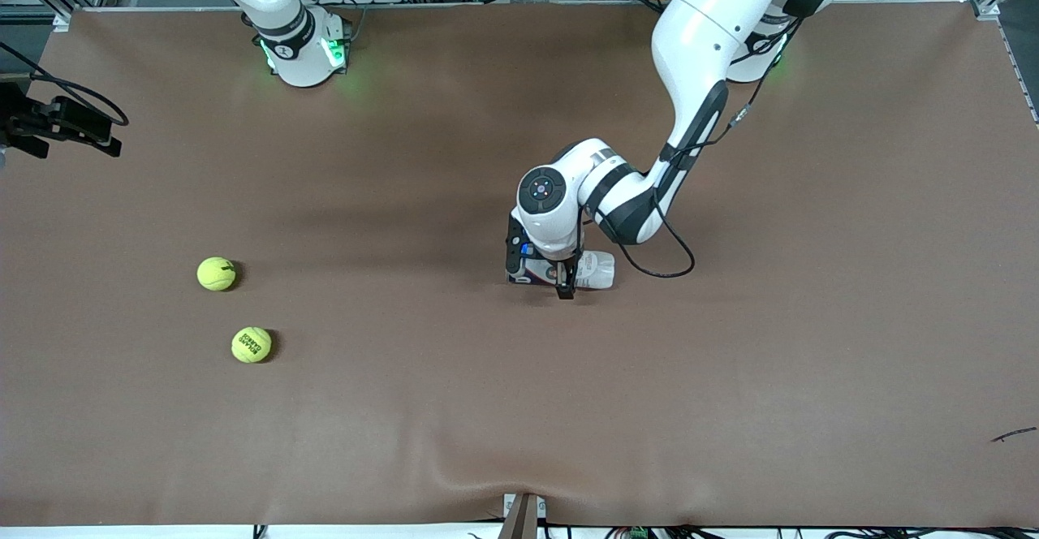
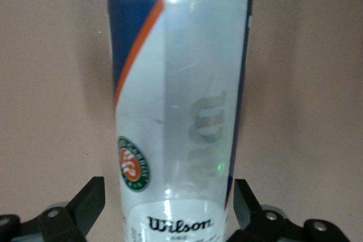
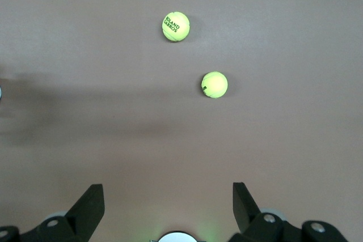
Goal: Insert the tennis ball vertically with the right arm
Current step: 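Lift the can upright with the left gripper while the right gripper reaches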
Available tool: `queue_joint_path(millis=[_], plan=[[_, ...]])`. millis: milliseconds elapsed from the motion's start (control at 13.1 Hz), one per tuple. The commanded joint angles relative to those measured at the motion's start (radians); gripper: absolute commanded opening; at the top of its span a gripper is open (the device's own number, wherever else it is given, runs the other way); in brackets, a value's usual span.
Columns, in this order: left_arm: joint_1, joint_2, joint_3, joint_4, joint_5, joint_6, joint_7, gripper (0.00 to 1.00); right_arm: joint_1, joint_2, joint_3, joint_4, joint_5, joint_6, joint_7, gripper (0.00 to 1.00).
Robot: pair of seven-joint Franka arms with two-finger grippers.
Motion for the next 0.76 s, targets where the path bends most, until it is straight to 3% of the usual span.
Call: queue_joint_path(millis=[0, 306, 459, 688], plan=[[-0.006, 0.011, 0.004, -0.001, 0.03, 0.018, 0.011, 1.0, 0.011, 0.008, -0.004, 0.0, -0.01, 0.012, 0.003, 1.0], [-0.006, 0.027, 0.004, 0.001, 0.036, 0.032, 0.013, 0.99, -0.002, 0.057, -0.004, 0.003, -0.005, 0.039, 0.0, 1.0], [-0.006, 0.022, 0.004, 0.001, 0.035, 0.032, 0.015, 0.81, -0.005, 0.093, -0.005, -0.002, -0.004, 0.058, 0.0, 1.0], [-0.004, 0.01, 0.001, 0.007, 0.029, 0.032, 0.041, 0.78, -0.006, 0.119, -0.005, -0.04, -0.004, 0.114, -0.003, 1.0]])
